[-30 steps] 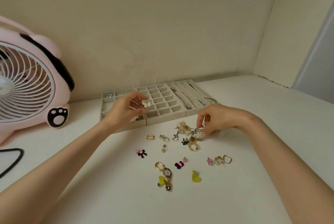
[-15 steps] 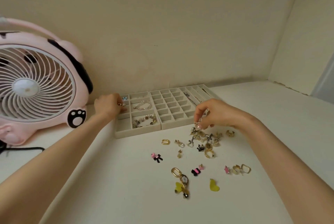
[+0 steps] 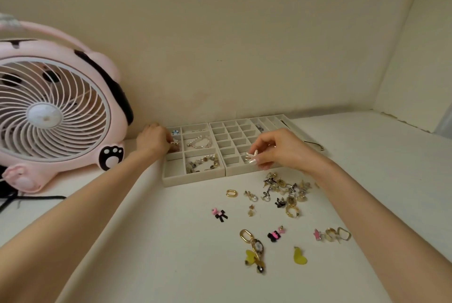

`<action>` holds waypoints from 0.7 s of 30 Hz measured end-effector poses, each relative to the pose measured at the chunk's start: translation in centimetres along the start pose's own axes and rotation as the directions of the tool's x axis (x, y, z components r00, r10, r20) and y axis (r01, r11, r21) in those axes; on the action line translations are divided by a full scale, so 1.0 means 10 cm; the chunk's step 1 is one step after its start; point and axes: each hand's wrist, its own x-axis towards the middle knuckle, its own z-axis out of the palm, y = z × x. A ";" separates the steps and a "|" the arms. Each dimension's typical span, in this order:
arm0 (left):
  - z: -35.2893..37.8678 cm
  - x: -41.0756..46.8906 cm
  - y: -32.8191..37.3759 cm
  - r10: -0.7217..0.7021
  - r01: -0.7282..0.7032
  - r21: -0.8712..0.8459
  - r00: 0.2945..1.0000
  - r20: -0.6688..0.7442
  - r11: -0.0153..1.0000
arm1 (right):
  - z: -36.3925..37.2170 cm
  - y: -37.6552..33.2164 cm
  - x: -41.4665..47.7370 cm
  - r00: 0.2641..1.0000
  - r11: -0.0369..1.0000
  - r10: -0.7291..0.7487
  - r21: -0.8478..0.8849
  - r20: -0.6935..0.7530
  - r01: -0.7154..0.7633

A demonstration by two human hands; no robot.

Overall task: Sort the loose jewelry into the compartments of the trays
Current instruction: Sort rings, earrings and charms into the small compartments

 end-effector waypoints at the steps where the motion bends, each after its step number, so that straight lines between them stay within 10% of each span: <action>1: 0.01 -0.01 0.00 0.004 -0.004 -0.001 1.000 -0.013 1.000 | 0.03 -0.02 0.02 1.000 1.000 -0.009 0.007 0.011 0.009; 13: -0.05 -0.10 -0.21 -0.069 0.031 -0.237 0.985 -0.155 0.971 | 0.56 -0.38 0.58 1.000 0.984 0.001 0.176 -0.029 0.004; 21: -0.05 -0.27 -0.29 -0.056 -0.069 -0.402 0.955 -0.291 0.913 | 1.13 -0.53 1.44 0.994 0.996 0.043 -0.078 -0.097 -0.051</action>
